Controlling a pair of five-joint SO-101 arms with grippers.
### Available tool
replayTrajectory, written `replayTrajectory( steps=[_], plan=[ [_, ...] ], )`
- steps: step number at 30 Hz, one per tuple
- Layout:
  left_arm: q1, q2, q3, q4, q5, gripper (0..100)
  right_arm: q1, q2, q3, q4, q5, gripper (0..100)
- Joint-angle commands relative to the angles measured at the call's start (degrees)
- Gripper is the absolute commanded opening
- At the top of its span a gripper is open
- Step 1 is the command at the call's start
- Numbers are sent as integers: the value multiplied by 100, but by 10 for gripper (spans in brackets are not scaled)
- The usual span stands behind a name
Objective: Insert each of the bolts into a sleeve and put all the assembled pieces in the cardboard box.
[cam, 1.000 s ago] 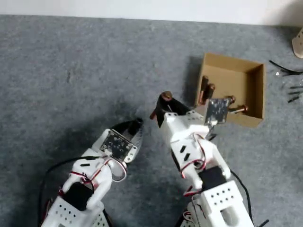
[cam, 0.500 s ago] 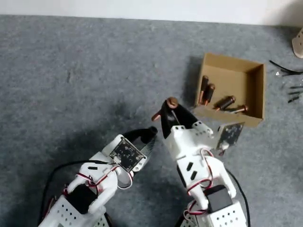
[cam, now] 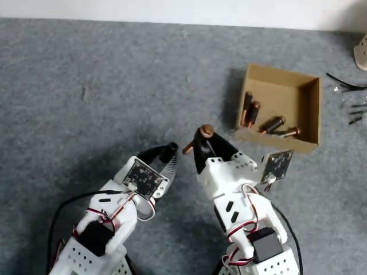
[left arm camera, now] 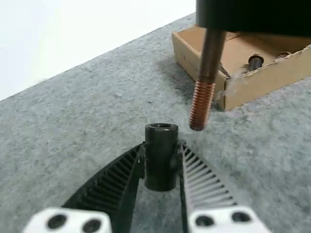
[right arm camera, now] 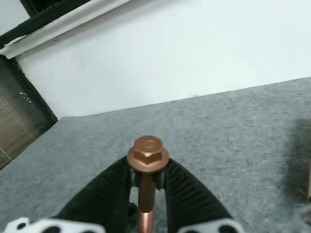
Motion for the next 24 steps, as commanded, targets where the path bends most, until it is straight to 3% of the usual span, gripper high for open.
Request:
replayTrajectory(
  steps=[1, 6, 20, 24],
  plan=[
    [57, -101, 101, -158, 62, 7, -57, -84, -48, 22, -62, 5],
    [382, -92, 101, -132, 62, 7, -57, -84, -75, 4, -62, 5],
    [400, -92, 101, -123, 62, 7, -66, -31, -198, -690, -62, 5],
    [444, -92, 101, -123, 62, 7, -356, -31, -198, -673, -44, 5]
  ],
)
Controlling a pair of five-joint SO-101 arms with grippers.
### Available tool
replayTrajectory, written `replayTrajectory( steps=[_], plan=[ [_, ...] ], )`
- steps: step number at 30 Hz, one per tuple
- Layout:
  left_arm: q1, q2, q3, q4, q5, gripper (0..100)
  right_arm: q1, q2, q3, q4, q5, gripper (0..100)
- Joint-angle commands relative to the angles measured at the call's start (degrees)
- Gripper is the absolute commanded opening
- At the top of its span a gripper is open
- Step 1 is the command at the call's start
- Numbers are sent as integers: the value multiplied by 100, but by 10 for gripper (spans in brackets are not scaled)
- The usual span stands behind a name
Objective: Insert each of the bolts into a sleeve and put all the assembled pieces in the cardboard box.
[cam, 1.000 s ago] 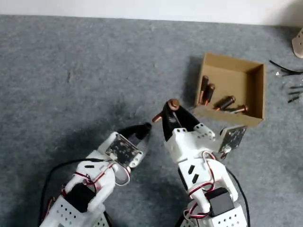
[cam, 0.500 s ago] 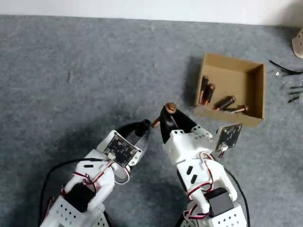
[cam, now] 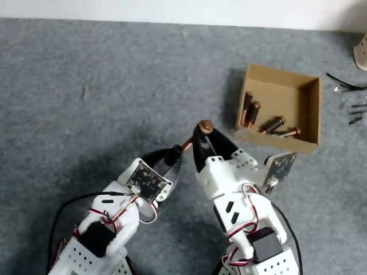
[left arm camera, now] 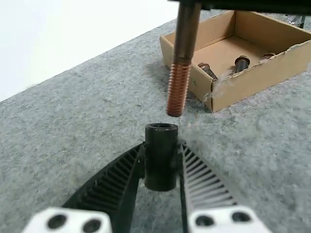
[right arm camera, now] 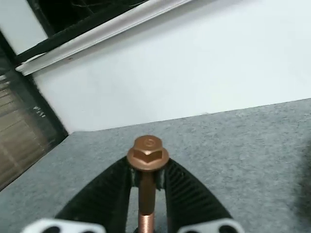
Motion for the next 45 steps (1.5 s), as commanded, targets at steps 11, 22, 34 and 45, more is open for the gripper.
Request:
replayTrajectory(
  steps=[11, 22, 34, 45],
  plan=[
    [163, -101, 101, -141, 26, 7, -101, -75, -180, -180, -26, 5],
    [180, -101, 101, -132, 44, 7, 13, -57, -180, -207, -26, 5],
    [145, -101, 101, -123, 35, 7, 40, -84, -57, -189, -26, 5],
    [-259, -110, 101, -158, 44, 7, 48, -84, -48, -154, -18, 5]
  ],
)
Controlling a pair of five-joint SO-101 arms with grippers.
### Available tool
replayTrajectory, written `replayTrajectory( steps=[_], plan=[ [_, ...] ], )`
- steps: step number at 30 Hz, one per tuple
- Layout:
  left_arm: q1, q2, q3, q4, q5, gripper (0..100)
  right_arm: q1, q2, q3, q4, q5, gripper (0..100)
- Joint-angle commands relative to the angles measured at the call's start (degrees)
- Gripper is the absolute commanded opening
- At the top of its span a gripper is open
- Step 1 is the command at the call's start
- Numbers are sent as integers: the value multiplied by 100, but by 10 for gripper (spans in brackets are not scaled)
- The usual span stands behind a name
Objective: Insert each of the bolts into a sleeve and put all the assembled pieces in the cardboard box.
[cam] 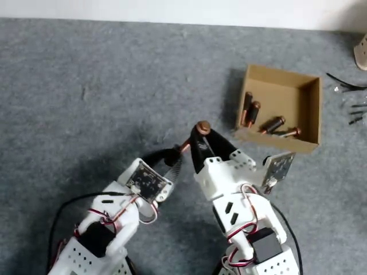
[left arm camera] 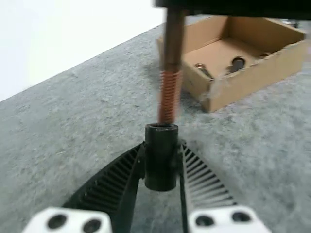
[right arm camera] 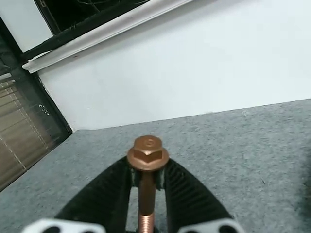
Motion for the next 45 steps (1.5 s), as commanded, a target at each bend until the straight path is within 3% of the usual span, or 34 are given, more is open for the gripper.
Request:
replayTrajectory(
  steps=[1, 6, 11, 45],
  plan=[
    [-180, -110, 101, -158, 44, 7, 75, -84, -48, -84, -18, 5],
    [-145, -119, 101, -158, 53, 7, 75, -84, -48, -31, -18, 5],
    [347, -119, 101, -123, 53, 7, 75, -84, -48, -40, -18, 5],
    [347, -127, -303, -167, 53, 7, 48, -84, 127, -48, -18, 5]
  ],
)
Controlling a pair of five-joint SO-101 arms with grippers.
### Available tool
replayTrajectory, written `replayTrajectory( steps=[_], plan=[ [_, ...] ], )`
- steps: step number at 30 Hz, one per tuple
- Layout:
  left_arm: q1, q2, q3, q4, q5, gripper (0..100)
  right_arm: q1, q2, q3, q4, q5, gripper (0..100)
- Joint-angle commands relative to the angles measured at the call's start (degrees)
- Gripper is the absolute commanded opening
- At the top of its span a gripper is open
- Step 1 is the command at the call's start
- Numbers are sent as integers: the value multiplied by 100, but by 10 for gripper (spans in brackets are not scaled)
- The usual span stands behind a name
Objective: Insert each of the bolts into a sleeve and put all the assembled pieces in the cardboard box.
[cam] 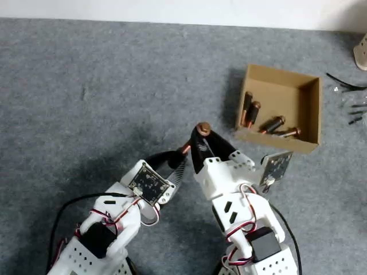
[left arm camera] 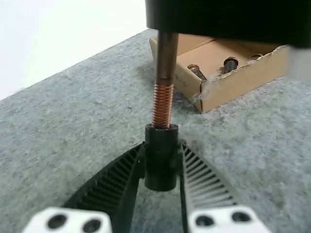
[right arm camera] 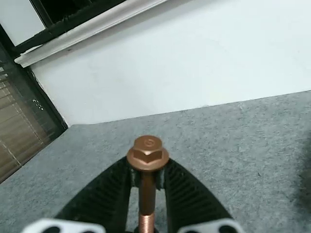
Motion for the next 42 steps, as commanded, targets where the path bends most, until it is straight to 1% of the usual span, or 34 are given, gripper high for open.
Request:
replayTrajectory(
  steps=[1, 22, 27, 33, 36, 38, 42],
  plan=[
    [57, -127, -321, -158, 18, 7, 13, -84, -40, -57, -18, 5],
    [101, -127, -936, -123, 18, 7, 4, -31, -4, -66, -35, 5],
    [101, -127, -1156, -114, 18, 7, 4, -31, 409, -541, -26, 5],
    [101, -127, -1174, -114, 18, 7, 4, -31, 505, -576, -18, 10],
    [92, -127, -1235, 53, 18, 7, 4, -31, 505, -576, -18, 11],
    [57, -127, -1270, 141, 18, 7, 4, -40, 505, -576, -18, 33],
    [-136, -127, -1130, 132, 18, 7, -4, -48, 488, -558, -18, 115]
  ],
)
